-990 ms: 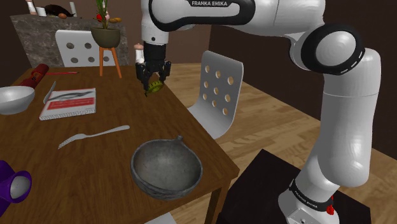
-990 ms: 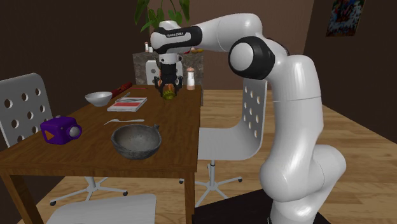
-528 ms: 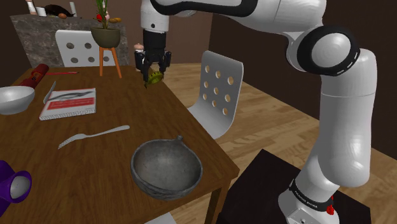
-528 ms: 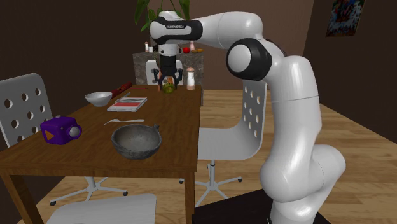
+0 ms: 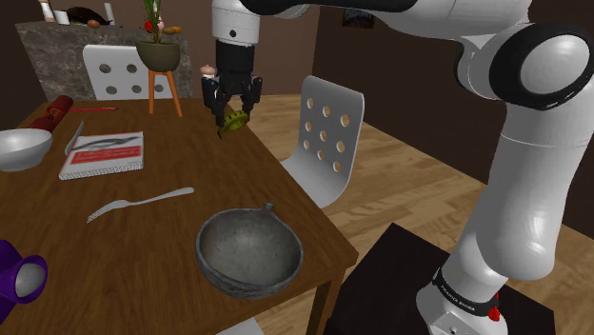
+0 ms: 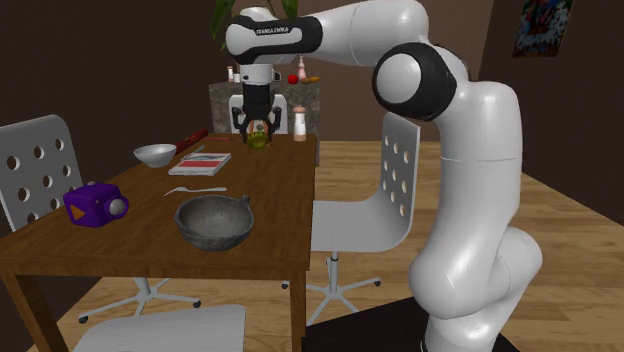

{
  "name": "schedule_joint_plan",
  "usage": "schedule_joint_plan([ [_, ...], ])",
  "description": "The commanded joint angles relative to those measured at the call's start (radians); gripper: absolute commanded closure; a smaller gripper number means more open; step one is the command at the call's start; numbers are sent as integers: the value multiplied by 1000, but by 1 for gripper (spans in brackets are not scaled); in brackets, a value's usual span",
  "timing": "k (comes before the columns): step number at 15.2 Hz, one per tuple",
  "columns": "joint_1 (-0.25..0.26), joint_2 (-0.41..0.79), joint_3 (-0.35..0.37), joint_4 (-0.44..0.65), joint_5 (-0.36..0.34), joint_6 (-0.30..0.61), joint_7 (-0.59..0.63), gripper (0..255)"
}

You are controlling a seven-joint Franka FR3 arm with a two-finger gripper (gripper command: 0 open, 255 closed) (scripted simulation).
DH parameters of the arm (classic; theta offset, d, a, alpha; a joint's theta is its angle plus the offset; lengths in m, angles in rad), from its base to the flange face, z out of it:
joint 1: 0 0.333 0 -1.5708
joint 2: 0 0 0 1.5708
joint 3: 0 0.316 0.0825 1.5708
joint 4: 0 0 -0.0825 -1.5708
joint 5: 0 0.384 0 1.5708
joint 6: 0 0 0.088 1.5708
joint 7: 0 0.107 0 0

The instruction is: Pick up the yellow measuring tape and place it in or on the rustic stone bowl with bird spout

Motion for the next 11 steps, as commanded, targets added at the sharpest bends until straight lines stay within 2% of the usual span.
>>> schedule_joint_plan([
  [1,10,-57,12,-67,17,12,27,255],
  [11,81,-283,87,-316,96,55,171,255],
])
